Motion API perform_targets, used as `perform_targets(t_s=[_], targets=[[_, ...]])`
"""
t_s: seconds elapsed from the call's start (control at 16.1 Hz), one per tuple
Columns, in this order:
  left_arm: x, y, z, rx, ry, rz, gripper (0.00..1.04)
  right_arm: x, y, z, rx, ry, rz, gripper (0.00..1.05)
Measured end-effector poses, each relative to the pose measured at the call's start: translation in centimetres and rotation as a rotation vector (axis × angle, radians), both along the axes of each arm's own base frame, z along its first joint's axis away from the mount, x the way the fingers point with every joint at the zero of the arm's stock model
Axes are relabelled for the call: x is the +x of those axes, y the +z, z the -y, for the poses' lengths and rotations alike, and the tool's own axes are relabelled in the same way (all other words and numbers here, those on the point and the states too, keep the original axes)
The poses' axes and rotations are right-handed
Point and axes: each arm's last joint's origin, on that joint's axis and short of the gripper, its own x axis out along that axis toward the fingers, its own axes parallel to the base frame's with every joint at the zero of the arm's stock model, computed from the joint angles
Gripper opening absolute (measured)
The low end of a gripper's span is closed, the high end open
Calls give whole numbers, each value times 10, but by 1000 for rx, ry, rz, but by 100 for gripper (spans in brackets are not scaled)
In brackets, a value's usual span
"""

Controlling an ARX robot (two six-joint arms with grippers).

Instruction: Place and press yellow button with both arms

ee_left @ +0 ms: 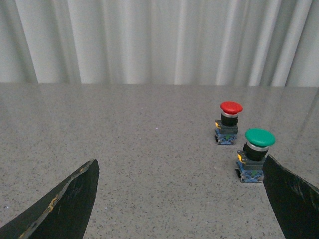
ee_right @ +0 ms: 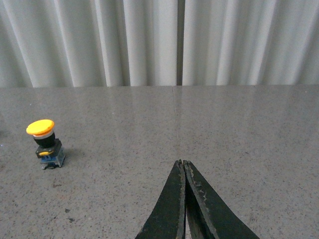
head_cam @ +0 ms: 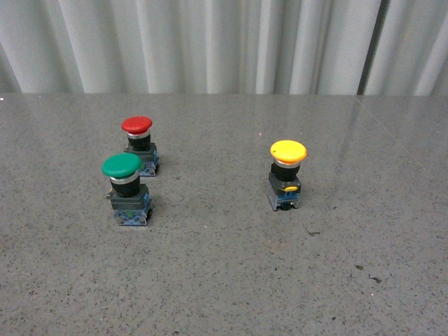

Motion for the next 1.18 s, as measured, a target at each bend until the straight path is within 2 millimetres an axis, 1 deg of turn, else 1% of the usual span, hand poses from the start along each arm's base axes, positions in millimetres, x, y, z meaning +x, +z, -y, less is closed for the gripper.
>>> perform_targets(t_s=[0.19, 0.25, 0.37, 0.44, 1.18], targets=[[0, 0, 0, 0, 1, 0, 98, 0, 0, 0, 0, 0, 1, 2], [0, 0, 0, 0, 1, 0, 98, 0, 0, 0, 0, 0, 1, 26], [0, 0, 0, 0, 1, 0, 98, 0, 0, 0, 0, 0, 1, 90], [0, 0, 0, 0, 1, 0, 98, 0, 0, 0, 0, 0, 1, 97], [0, 0, 0, 0, 1, 0, 98, 0, 0, 0, 0, 0, 1, 98]])
